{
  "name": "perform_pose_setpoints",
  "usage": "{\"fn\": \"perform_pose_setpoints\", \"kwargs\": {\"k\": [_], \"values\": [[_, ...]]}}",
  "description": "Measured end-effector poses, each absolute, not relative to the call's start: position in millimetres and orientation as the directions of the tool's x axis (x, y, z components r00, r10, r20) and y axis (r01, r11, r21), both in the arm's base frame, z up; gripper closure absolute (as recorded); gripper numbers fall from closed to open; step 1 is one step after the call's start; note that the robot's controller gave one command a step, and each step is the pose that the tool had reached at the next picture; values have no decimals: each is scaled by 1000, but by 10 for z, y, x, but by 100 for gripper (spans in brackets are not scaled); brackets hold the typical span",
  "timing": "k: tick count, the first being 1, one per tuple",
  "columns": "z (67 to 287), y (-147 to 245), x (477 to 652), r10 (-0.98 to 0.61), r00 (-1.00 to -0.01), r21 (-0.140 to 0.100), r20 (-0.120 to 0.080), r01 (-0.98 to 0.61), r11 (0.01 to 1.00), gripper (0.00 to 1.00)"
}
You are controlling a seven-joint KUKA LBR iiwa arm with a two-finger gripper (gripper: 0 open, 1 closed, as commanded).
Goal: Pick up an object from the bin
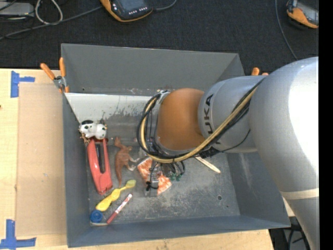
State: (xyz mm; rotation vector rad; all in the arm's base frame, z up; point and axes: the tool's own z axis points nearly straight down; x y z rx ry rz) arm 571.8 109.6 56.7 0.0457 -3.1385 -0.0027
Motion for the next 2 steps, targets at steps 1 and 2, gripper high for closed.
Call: {"fn": "perform_pose_setpoints", "kwargs": {"k": [1, 2], "values": [[1002, 996, 5388, 6, -1000, 1, 5, 6, 1000, 0], [598, 1070, 5662, -20, -1000, 4, -1, -20, 1000, 0]]}}
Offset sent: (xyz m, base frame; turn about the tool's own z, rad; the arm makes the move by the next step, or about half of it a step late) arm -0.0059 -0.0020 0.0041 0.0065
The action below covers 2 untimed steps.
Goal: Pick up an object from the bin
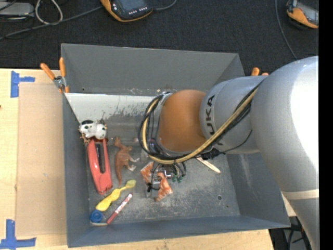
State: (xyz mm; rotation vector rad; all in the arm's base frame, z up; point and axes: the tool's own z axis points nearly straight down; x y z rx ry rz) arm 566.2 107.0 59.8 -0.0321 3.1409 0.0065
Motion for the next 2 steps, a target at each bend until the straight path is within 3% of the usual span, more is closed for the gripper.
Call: {"fn": "perform_pose_setpoints", "kwargs": {"k": [1, 2], "values": [[698, 761, 5448, 42, -999, 3, -2, 42, 999, 100], [698, 760, 5448, 43, -999, 3, -1, 43, 999, 100]]}}
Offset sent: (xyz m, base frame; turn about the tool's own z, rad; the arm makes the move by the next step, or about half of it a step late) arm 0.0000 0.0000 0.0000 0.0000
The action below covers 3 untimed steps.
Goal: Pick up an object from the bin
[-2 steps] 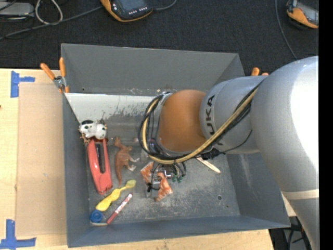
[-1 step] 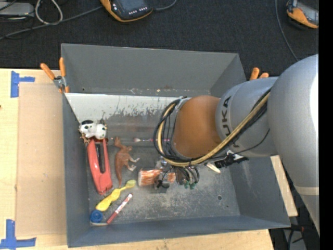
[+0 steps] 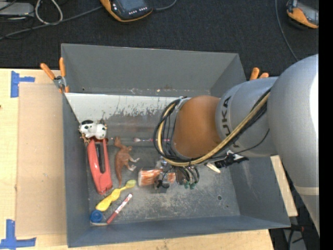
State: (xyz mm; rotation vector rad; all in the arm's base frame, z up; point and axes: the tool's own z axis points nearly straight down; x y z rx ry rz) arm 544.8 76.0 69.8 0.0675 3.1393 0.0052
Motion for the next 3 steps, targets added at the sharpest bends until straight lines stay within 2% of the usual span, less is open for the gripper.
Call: {"fn": "perform_pose_setpoints", "kwargs": {"k": [1, 2, 3], "values": [[765, 759, 5444, 45, -999, 4, -1, 45, 999, 100], [1066, 755, 5415, 47, -999, 2, 9, 47, 999, 100], [1551, 755, 5422, 49, -999, 2, 8, 49, 999, 100]]}}
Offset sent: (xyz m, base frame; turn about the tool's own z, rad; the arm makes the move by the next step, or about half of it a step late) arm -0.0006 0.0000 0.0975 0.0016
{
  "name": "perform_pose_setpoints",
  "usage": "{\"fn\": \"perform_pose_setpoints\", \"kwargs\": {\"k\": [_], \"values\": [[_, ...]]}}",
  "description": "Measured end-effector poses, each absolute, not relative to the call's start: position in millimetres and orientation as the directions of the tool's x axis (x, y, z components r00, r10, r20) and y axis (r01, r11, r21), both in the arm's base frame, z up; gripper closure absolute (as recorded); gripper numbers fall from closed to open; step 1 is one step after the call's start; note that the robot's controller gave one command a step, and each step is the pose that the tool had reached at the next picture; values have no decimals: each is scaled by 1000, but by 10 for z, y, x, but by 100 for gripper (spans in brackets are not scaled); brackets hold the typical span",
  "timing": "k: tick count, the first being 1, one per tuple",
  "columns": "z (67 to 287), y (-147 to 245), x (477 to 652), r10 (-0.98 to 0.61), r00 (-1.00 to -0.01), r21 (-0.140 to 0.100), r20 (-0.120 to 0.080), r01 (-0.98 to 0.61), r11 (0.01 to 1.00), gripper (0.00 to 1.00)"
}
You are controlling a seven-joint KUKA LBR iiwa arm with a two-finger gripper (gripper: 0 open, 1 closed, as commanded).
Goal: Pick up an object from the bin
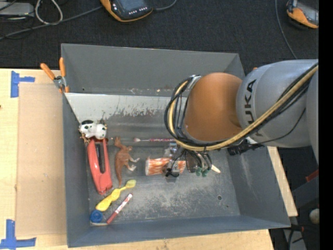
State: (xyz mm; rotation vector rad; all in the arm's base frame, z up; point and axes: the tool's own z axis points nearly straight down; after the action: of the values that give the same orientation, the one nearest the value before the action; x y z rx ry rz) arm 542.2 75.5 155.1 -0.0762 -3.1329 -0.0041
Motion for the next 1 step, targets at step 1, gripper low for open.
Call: {"fn": "perform_pose_setpoints", "kwargs": {"k": [1], "values": [[1824, 756, 5444, 51, -999, 4, -1, 51, 999, 100]]}}
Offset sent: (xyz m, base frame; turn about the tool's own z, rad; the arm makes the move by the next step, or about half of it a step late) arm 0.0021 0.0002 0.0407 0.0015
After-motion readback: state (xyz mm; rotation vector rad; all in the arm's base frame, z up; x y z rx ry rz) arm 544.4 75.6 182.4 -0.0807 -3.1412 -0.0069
